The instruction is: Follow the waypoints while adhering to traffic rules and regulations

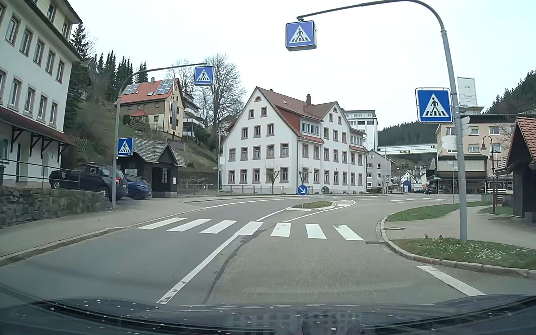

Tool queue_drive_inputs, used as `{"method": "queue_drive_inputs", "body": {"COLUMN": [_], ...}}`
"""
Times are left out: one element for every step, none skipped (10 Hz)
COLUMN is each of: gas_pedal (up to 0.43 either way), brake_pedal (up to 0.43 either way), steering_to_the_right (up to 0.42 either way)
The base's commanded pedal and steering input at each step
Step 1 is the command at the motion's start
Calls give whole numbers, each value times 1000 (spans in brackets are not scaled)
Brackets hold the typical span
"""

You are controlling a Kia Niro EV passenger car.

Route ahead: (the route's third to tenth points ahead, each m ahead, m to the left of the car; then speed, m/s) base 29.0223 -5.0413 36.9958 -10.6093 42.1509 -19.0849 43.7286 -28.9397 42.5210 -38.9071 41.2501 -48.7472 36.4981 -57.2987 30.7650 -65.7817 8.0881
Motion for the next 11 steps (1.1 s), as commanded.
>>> {"method": "queue_drive_inputs", "body": {"gas_pedal": [130,130,130,130,118,118,118,118,118,130,150], "brake_pedal": [0,0,0,0,0,0,0,0,0,0,0], "steering_to_the_right": [16,24,34,46,60,71,81,87,90,93,93]}}
